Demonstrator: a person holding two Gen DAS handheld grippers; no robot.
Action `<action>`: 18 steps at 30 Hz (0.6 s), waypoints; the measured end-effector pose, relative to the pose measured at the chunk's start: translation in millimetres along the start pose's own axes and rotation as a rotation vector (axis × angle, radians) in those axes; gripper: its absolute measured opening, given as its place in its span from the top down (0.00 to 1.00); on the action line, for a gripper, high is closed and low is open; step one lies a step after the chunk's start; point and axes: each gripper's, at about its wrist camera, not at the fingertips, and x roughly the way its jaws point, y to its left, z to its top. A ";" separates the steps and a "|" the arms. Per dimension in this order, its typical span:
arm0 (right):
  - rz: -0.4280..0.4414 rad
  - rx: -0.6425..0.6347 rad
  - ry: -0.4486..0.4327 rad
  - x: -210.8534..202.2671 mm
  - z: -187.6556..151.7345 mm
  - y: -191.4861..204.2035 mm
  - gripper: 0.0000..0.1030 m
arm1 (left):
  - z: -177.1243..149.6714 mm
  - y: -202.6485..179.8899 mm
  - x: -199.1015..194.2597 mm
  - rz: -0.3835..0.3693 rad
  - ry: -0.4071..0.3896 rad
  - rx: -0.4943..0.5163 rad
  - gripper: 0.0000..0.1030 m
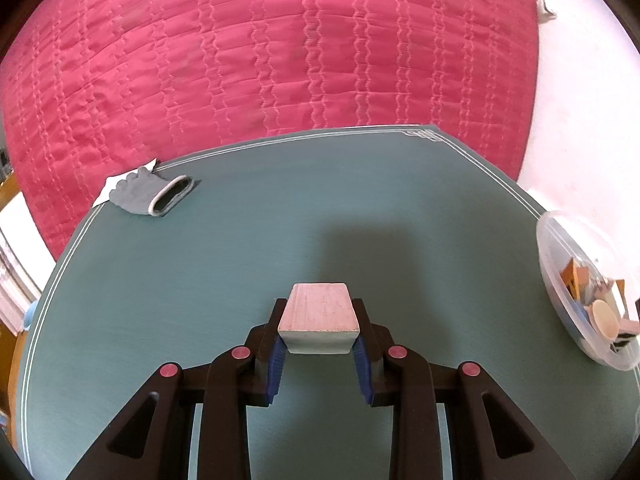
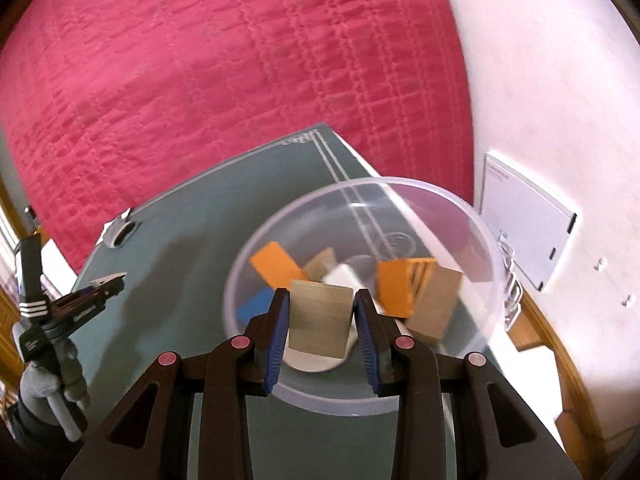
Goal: Organize rigid objects
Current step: 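Carry both held blocks over to the clear bowl, then open the left gripper to drop the white triangle while the right drops the pale cube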
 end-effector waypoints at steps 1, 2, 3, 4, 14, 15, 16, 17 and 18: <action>-0.004 0.008 0.003 1.0 -0.4 -4.5 0.67 | -0.6 -2.4 -0.5 -0.004 0.002 0.004 0.70; -0.006 0.011 0.004 1.7 -0.5 -5.8 0.67 | -0.8 -4.7 -0.6 -0.009 0.005 0.008 0.70; -0.008 0.019 0.009 3.6 -0.6 -8.8 0.67 | -1.1 -7.7 -1.0 -0.017 0.009 0.012 0.70; -0.008 0.027 0.011 4.7 -0.7 -10.8 0.67 | -1.4 -9.8 -1.4 -0.022 0.012 0.014 0.70; 0.001 0.102 -0.030 -7.5 -0.9 -32.3 0.52 | 1.3 -38.4 -11.8 -0.110 0.024 0.039 0.70; -0.002 0.105 -0.033 -8.4 -1.4 -33.7 0.52 | 1.9 -43.7 -13.0 -0.128 0.026 0.044 0.70; -0.004 0.110 -0.036 -9.1 -1.6 -35.0 0.52 | 2.3 -47.0 -13.8 -0.140 0.028 0.048 0.70; -0.007 0.114 -0.039 -9.7 -1.9 -36.2 0.52 | 2.8 -50.5 -14.6 -0.153 0.030 0.051 0.70; -0.011 0.115 -0.043 -10.4 -2.1 -36.6 0.52 | 3.4 -55.2 -15.6 -0.168 0.032 0.054 0.70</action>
